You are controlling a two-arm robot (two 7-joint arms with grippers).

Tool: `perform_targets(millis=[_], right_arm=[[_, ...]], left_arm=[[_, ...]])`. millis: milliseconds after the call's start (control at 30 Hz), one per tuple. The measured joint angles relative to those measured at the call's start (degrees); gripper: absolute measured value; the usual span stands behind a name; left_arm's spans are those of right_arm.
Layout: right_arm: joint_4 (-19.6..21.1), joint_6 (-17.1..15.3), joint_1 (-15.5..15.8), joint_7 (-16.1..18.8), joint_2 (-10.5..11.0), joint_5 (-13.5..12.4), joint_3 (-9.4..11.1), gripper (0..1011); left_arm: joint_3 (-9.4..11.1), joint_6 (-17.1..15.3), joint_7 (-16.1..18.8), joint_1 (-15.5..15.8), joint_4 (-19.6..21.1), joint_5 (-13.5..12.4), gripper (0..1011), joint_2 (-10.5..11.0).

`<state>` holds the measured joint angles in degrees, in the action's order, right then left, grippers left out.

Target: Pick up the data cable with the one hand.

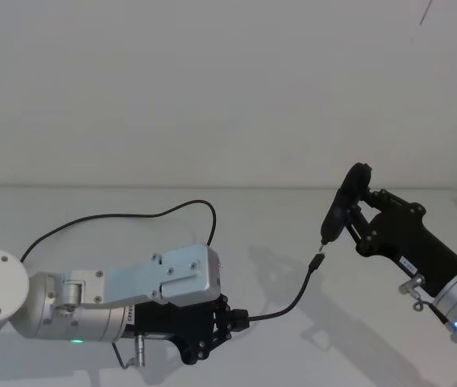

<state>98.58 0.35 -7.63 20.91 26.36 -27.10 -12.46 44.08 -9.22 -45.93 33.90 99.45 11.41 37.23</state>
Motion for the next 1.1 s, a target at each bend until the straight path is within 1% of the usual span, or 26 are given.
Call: perform_targets(millis=[533, 733, 1100], right_arm=[[-1.4, 0.0, -0.7, 0.1, -0.3, 0.6, 0.3, 279], [-1.5, -0.5, -0.8, 0.1, -0.3, 0.1, 0.4, 279], [-1.5, -1.9, -0.9, 0.5, -0.1, -1.7, 0.6, 279]], left_arm=[[0.0, 0.0, 0.0, 0.0, 0.0, 0.0, 42, 0.0], [0.0, 0.0, 0.0, 0.0, 0.0, 0.0, 42, 0.0], [0.0, 0.0, 0.0, 0.0, 0.0, 0.0, 42, 0.0]])
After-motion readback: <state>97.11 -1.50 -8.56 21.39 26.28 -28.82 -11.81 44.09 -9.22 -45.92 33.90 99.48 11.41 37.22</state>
